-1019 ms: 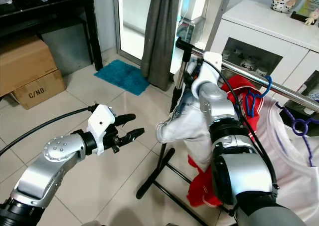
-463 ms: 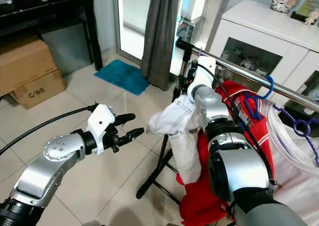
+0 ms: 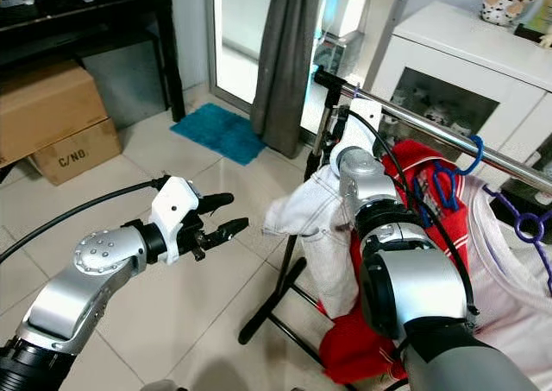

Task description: Hang hanger

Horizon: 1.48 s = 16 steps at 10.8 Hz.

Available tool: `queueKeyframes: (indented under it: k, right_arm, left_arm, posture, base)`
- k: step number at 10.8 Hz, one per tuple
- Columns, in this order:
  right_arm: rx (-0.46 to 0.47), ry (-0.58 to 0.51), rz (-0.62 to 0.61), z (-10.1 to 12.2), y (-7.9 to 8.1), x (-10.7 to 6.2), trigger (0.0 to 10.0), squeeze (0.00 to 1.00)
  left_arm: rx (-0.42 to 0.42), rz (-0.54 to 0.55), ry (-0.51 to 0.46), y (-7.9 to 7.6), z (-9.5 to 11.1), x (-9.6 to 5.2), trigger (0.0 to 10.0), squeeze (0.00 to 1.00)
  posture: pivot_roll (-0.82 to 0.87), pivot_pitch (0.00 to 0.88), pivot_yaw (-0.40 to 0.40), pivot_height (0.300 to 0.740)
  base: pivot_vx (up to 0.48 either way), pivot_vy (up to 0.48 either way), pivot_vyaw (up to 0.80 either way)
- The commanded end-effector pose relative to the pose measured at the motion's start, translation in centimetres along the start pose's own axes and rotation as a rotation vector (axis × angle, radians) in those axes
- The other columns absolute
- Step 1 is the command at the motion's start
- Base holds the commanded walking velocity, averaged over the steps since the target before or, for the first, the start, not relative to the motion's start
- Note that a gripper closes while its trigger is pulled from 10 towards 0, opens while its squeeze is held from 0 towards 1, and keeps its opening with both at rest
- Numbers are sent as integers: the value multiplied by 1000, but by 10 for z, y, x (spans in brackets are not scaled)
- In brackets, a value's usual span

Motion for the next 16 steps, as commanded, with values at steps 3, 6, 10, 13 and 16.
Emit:
queueKeyframes:
  k: [3,6,10,13,16]
  right_arm:
    - [-5,10,-39,2,-14,1,0,0]
    - [-11,15,-64,0,-25,1,0,0]
    - [-3,19,-68,-3,-25,0,0,0]
    - [-3,24,-60,-8,-24,0,0,0]
    - [27,-24,-72,-11,-32,-2,0,0]
  left_arm:
    - [-2,6,4,3,2,0,10000,0]
    - [-3,8,2,2,2,2,10000,0]
    - [3,18,-1,4,2,2,10000,0]
    - [10,33,0,7,2,-1,10000,0]
    - [17,98,-27,12,3,-3,10000,0]
  posture:
    - [82,0,-94,740]
    - [80,0,-96,740]
    - [94,0,-106,740]
    - [112,0,-110,740]
    - [109,0,-99,740]
  base:
    - [0,0,0]
    - [0,0,0]
    - [0,0,0]
    - [0,0,0]
    - [0,0,0]
Point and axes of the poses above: a point about 5 cm out from each wrist's last joint towards the gripper, its own x axis pointing out of the wrist towards the gripper, its own z axis along the axis of the wrist's last joint, y = z × x, the point moved 3 cm from there along x, pointing out of the wrist towards the gripper, and after that the axes turned 15 degrees about -x, right-handed, at the moved point
